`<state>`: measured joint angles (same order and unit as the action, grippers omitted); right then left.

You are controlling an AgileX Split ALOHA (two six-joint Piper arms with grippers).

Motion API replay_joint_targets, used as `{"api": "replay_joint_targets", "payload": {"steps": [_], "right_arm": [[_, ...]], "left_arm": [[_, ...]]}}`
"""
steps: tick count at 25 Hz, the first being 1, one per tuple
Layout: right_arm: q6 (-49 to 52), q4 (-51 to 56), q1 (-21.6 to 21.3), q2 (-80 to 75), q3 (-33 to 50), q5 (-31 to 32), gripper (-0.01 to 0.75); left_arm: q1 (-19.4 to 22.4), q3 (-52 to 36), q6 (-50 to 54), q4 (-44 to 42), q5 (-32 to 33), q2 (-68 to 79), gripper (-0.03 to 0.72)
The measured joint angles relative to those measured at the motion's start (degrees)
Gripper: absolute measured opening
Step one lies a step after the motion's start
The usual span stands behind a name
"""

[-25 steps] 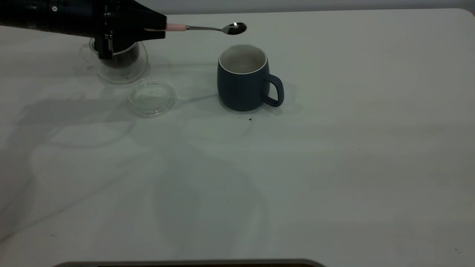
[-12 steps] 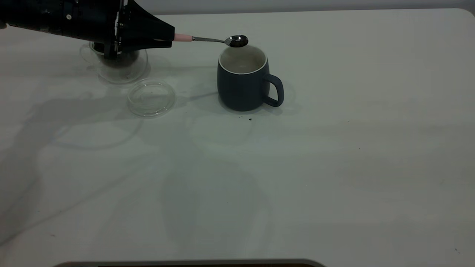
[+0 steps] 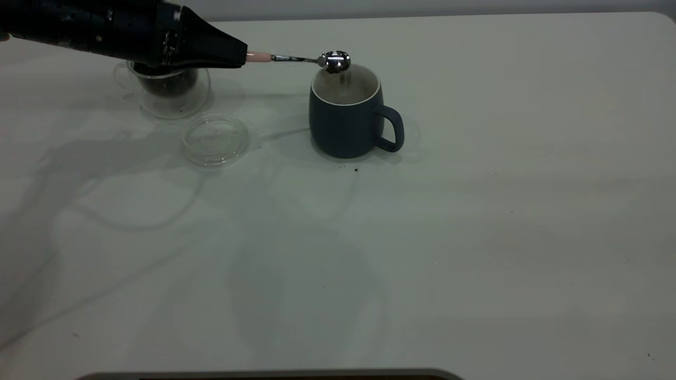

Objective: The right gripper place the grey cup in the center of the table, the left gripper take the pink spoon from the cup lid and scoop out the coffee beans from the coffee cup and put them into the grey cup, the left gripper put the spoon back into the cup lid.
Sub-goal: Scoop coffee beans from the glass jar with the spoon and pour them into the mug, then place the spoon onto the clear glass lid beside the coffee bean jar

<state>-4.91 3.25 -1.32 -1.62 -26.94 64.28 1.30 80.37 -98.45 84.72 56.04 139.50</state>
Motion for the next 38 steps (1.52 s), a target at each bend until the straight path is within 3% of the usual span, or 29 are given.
{"api": "replay_joint_targets", "payload": {"steps": [6,12,24,38], "right_arm": [[0.0,0.0,0.0,0.0,0.0,0.0,0.591],[0.0,-0.04,0.0,0.0,0.0,0.01,0.591],[0.0,-0.04,0.0,0.0,0.0,0.01,0.591],[0.0,-0.04,0.0,0.02,0.0,0.01,0.591]], "left_arm": [[-0.04,0.0,-5.57,0.0,1.33,0.0,0.127],[1.37,0.0,3.64,-1.15,8.47,0.0,0.127],[9.31,-0.12,19.41,-11.65,9.53,-3.09,0.127],[23.51,-9.37,18.2,-14.45,9.59,-5.06,0.127]]}}
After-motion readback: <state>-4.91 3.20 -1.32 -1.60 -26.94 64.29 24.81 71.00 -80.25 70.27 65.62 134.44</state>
